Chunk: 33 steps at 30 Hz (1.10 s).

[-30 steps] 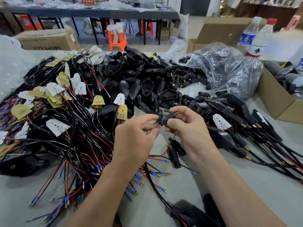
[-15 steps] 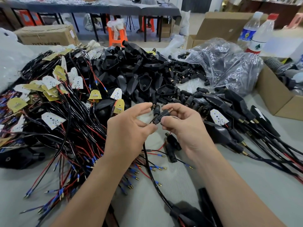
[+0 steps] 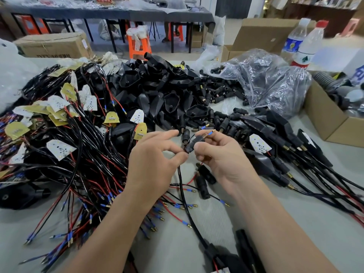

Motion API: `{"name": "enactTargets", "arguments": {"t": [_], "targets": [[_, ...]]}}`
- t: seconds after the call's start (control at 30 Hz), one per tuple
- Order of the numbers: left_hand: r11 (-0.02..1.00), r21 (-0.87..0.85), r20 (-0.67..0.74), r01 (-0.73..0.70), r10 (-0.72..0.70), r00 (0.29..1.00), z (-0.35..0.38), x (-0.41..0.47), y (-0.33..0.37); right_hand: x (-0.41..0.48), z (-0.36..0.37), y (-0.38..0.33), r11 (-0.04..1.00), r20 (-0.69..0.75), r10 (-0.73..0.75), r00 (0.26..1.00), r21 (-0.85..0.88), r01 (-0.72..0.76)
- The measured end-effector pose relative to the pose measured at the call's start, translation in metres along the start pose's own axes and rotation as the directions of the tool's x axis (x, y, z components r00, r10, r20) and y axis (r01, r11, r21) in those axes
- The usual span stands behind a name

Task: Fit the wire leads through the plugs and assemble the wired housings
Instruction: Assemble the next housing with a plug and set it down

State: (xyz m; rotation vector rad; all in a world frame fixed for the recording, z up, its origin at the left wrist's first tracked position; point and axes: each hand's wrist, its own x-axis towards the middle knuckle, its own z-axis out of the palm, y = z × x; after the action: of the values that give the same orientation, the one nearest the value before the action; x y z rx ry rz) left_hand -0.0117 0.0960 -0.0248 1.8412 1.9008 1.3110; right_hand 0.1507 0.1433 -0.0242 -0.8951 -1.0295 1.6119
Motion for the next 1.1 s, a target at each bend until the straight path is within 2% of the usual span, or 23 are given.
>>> {"name": "enactTargets", "arguments": {"t": [0.1, 0.2, 0.27, 0.33, 0.4, 0.43, 0.53, 0.6, 0.7, 0.77, 0.87, 0.93, 1.1], "targets": [[1.0, 0.008, -0.001, -0.02, 0.02, 1.0, 0.0, 0.0, 0.001, 0.0, 0.001, -0.004, 0.999, 0.022, 0.054, 0.998, 0.003, -0.054], [0.998, 0.051, 0.021, -0.034, 0.033, 0.999, 0.001, -0.002, 0.001, 0.0, 0.0, -0.005, 0.999, 0.0, 0.031, 1.0, -0.033, -0.031], [0.999, -0.031, 0.048, -0.011, 0.013, 0.999, 0.0, -0.002, 0.0, -0.001, -0.001, -0.007, 0.998, -0.018, 0.001, 1.0, -0.066, -0.002], [0.963, -0.237, 0.136, 0.128, -0.097, 0.986, -0.003, 0.001, 0.004, -0.001, -0.003, -0.01, 1.0, -0.021, 0.008, 1.0, -0.014, -0.009], [0.792, -0.497, 0.301, 0.354, -0.226, 0.927, -0.004, 0.004, 0.008, -0.001, -0.004, -0.011, 1.0, 0.015, 0.015, 1.0, -0.021, -0.015], [0.717, -0.546, 0.37, 0.433, -0.257, 0.893, -0.004, 0.006, 0.009, -0.001, -0.004, -0.01, 0.998, 0.048, 0.019, 0.999, -0.055, -0.017], [0.704, -0.516, 0.476, 0.488, -0.238, 0.847, -0.007, 0.008, 0.006, -0.004, -0.002, -0.008, 0.993, 0.133, 0.027, 0.991, -0.115, -0.011], [0.673, -0.534, 0.45, 0.512, -0.286, 0.846, -0.006, 0.009, 0.003, -0.003, -0.001, -0.007, 0.992, 0.104, -0.005, 0.995, -0.126, 0.018], [0.622, -0.602, 0.328, 0.5, -0.378, 0.866, -0.008, 0.011, 0.002, 0.0, -0.002, -0.007, 0.985, -0.089, -0.097, 0.991, -0.151, 0.083], [0.712, -0.544, 0.245, 0.444, -0.372, 0.895, -0.008, 0.012, 0.0, 0.002, -0.002, -0.007, 0.984, -0.21, -0.132, 0.969, -0.145, 0.103], [0.912, -0.27, 0.112, 0.31, -0.29, 0.95, -0.006, 0.007, 0.002, 0.004, 0.0, -0.005, 0.987, -0.303, -0.147, 0.942, -0.109, 0.118], [0.941, -0.206, 0.087, 0.268, -0.255, 0.963, -0.005, 0.004, 0.006, 0.003, 0.001, -0.004, 0.987, -0.319, -0.152, 0.935, -0.104, 0.124], [0.948, -0.188, 0.085, 0.256, -0.244, 0.966, -0.007, 0.005, 0.005, 0.003, 0.001, -0.005, 0.993, -0.337, -0.109, 0.935, -0.003, 0.114]]}}
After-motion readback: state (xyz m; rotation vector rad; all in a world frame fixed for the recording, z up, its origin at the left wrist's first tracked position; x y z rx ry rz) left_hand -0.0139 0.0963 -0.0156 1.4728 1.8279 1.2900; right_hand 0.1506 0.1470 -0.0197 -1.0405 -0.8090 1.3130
